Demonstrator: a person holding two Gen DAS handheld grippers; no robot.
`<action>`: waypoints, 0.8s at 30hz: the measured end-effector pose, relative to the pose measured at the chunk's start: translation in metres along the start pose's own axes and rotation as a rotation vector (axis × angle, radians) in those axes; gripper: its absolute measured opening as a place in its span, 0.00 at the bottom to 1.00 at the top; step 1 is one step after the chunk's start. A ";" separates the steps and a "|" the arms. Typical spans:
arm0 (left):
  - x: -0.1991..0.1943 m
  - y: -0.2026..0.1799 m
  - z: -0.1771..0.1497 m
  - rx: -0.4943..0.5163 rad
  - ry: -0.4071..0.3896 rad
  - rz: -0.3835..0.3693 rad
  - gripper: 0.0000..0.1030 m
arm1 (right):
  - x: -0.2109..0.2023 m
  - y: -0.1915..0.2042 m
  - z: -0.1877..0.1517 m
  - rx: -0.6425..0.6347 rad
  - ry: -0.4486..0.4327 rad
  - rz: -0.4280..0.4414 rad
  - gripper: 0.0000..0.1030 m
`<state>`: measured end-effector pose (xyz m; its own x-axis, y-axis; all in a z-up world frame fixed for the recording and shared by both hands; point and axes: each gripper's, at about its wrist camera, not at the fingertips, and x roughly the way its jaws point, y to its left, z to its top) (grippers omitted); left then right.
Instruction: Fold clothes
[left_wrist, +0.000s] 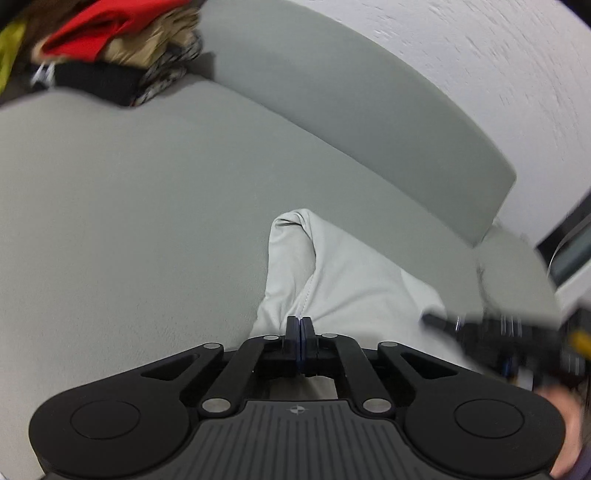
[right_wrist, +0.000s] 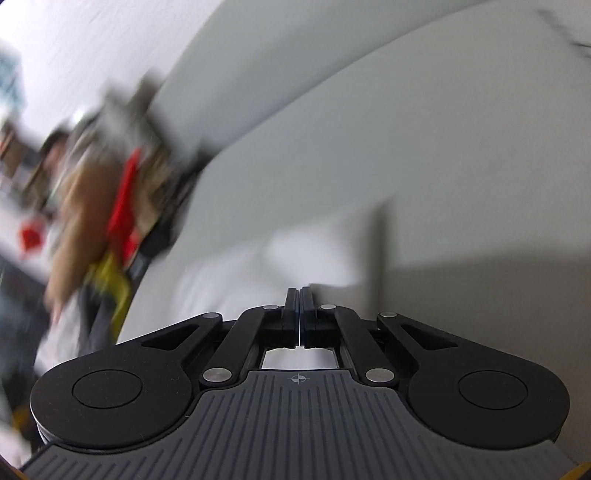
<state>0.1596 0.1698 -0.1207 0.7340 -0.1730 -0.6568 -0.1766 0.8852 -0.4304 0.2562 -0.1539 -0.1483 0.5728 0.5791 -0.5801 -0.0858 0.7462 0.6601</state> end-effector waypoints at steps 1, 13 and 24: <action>0.000 0.000 -0.001 0.005 -0.002 0.000 0.04 | 0.004 -0.009 0.006 0.029 -0.035 -0.023 0.00; -0.001 -0.001 -0.002 0.010 -0.011 -0.010 0.05 | -0.034 0.035 -0.012 -0.087 -0.019 0.001 0.09; -0.001 -0.006 -0.005 0.040 -0.020 0.012 0.06 | -0.073 0.081 -0.070 -0.281 -0.062 -0.218 0.09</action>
<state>0.1567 0.1631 -0.1203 0.7450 -0.1544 -0.6489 -0.1589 0.9037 -0.3975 0.1501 -0.1125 -0.0858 0.6497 0.3822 -0.6571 -0.1720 0.9159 0.3627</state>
